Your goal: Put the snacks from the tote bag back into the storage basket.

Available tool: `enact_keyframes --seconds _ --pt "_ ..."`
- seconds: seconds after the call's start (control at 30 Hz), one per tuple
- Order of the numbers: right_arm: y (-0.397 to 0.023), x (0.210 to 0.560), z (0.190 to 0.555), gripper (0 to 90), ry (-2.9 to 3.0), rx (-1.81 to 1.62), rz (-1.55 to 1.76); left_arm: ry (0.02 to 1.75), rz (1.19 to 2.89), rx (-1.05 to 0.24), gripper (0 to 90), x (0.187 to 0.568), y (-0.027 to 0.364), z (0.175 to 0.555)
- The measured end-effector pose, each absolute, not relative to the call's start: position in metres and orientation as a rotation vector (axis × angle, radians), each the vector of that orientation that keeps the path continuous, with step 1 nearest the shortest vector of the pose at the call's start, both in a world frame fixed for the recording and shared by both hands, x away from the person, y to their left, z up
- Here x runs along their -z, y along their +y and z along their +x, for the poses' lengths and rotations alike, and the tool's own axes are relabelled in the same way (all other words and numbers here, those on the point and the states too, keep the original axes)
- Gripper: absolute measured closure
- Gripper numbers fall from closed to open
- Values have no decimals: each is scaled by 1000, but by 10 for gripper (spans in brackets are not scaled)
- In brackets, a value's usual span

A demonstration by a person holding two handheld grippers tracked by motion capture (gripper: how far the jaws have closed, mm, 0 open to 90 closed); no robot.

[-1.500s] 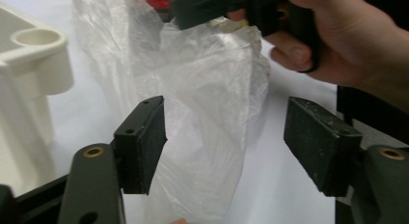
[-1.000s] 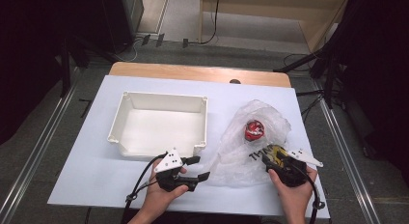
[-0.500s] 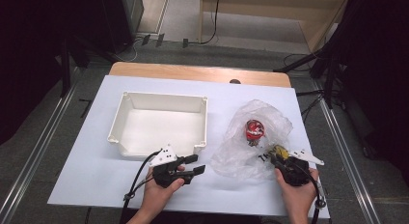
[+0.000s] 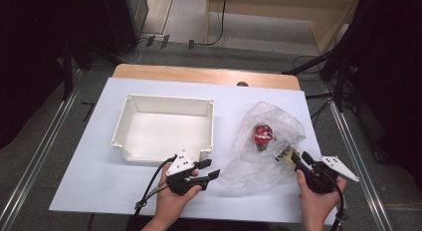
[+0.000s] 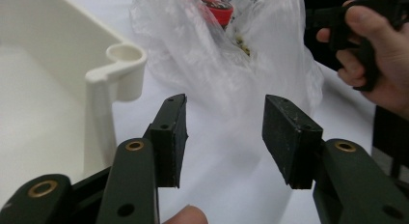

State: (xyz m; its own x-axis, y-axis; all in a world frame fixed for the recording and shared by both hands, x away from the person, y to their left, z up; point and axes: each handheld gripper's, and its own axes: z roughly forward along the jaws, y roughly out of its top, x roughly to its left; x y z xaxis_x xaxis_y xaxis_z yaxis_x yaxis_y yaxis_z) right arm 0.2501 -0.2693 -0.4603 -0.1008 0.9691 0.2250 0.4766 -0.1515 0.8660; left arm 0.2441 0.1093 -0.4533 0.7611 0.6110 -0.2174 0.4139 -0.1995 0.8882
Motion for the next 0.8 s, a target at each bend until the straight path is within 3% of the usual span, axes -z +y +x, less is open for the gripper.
enact_keyframes --seconds 0.13,0.27,0.43,0.5,0.63,0.7,0.8 --pt "-260 451 248 389 1580 -1251 1601 793 1845 -255 481 451 87 243" --pt "-247 453 254 306 1683 -1277 1619 791 1926 -263 413 457 60 243" --pt "-231 468 262 478 1815 -1260 1627 832 1998 -259 403 465 38 247" --pt "-230 473 265 587 1823 -1244 1657 844 2045 -294 484 467 31 249" --pt "-235 481 272 797 1865 -1182 1692 881 2133 -305 749 473 28 255" --pt "-239 483 275 856 1886 -1158 1709 897 2159 -319 879 475 30 258" --pt "-247 486 278 899 1907 -1155 1729 903 2167 -332 900 476 35 257"
